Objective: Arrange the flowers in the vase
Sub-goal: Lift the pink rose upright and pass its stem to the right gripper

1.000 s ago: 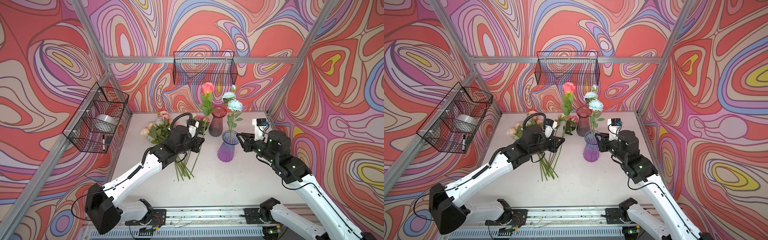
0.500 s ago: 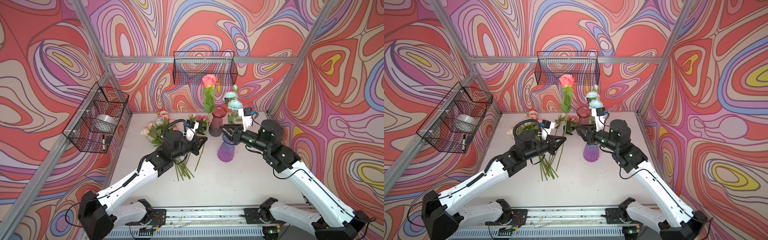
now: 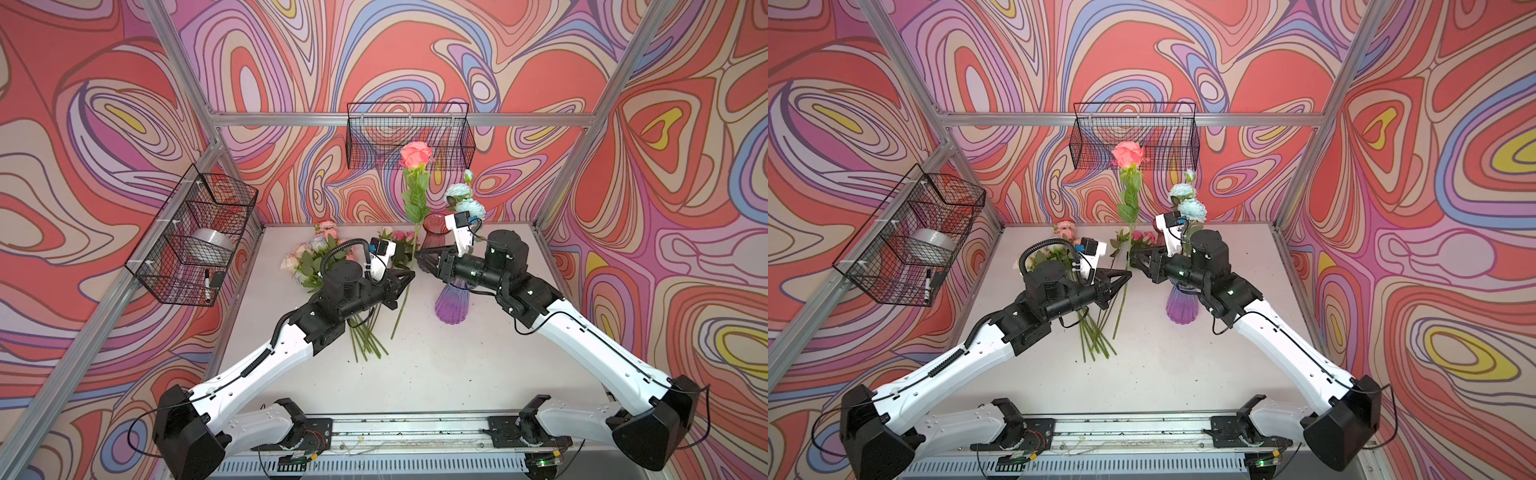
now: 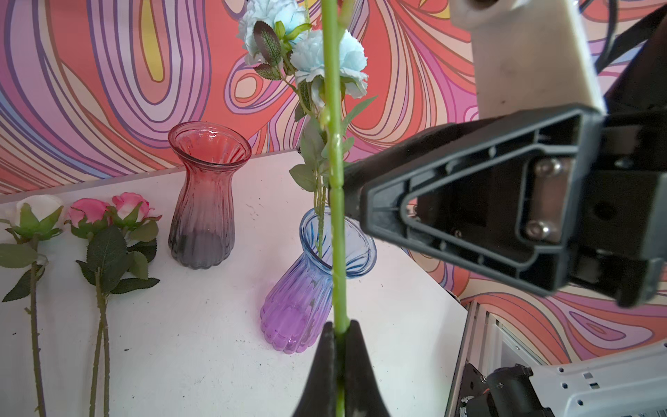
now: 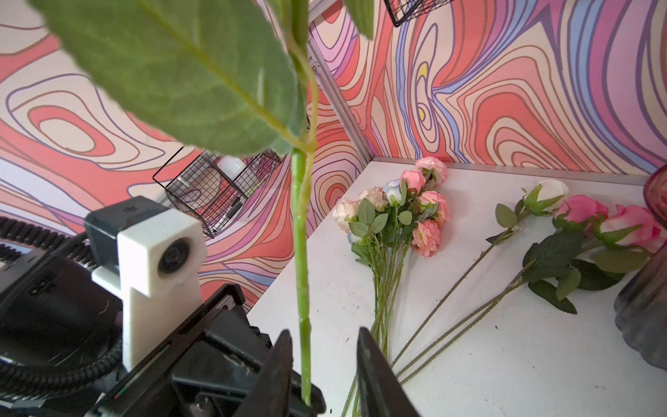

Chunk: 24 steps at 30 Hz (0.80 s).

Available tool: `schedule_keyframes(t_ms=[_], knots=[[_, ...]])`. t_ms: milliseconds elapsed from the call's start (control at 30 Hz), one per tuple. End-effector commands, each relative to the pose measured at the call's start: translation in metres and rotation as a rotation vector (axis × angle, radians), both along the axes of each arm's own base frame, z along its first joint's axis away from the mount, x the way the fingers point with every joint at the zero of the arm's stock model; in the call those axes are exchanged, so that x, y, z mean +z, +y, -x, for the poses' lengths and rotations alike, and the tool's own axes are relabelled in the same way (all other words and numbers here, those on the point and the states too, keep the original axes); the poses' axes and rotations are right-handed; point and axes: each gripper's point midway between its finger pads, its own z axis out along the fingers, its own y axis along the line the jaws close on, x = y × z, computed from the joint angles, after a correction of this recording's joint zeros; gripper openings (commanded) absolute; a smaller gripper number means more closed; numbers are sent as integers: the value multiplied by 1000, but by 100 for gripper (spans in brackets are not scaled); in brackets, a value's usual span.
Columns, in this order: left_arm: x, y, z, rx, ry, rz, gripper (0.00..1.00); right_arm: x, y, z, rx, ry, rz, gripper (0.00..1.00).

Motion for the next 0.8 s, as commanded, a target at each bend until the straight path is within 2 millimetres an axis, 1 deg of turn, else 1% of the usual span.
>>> schedule_keyframes(t_ms=[0,267,533,600,633,733,767], knots=[[10,-2,6,-22,-35,18,0,17,7,3,32,-33,-34,29],[9,-2,6,-21,-36,12,0,9,15,-4,37,-8,-28,19],[7,-2,4,-14,-32,2,0,10,16,-5,39,-11,-29,5],[6,-1,3,-8,-28,1,0,10,15,-5,35,-16,-27,3],[6,-1,3,-3,-26,-1,7,11,14,-5,28,-20,-26,3],[5,3,0,21,-26,-7,36,13,11,-7,10,-35,-20,1],[5,3,-1,27,-26,-11,44,15,11,-6,9,-44,-17,1]])
